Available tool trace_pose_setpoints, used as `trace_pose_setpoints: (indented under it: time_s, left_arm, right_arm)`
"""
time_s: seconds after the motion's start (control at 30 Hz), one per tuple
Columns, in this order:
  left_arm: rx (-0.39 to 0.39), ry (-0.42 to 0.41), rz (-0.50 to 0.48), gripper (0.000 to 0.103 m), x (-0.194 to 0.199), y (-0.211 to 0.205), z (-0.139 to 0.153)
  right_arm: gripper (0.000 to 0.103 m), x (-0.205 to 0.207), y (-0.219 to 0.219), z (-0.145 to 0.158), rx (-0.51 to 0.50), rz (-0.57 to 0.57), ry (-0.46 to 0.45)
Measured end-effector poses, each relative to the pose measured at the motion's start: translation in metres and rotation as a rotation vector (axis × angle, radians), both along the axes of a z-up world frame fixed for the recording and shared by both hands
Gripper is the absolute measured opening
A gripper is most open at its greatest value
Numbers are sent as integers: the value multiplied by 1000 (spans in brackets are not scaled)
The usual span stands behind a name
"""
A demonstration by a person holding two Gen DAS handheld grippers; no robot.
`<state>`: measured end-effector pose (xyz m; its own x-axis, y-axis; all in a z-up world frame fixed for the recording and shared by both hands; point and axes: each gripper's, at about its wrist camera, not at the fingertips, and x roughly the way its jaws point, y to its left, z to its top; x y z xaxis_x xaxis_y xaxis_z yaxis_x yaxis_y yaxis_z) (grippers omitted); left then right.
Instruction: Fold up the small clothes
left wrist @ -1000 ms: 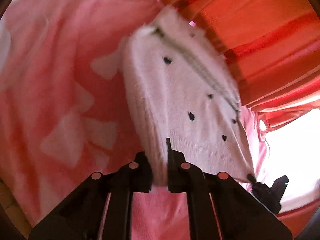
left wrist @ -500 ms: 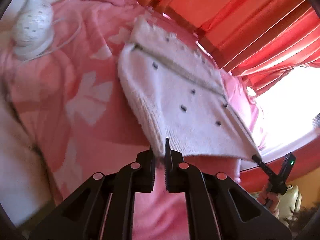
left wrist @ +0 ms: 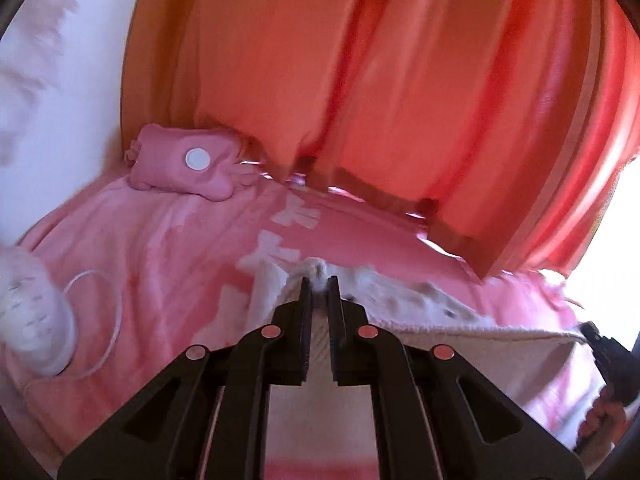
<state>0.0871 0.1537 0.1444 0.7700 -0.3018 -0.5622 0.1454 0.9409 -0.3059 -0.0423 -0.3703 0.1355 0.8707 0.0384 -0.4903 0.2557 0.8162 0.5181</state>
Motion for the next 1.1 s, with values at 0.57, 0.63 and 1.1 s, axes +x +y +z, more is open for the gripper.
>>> trace_pose_setpoints:
  time_s: [0.57,0.63,1.1]
  left_arm:
    - [20,163,145,4,144,-33,-135]
    - [-6,187,129,5,147,-30,-138]
    - [58,307,0,60,125,-38,-150]
  right_arm:
    - [13,151,-18,-129,202,-78,240]
    - [15,146,-21,-122,224,-75,222]
    - [55,132,-11,-115,-28,-28,310]
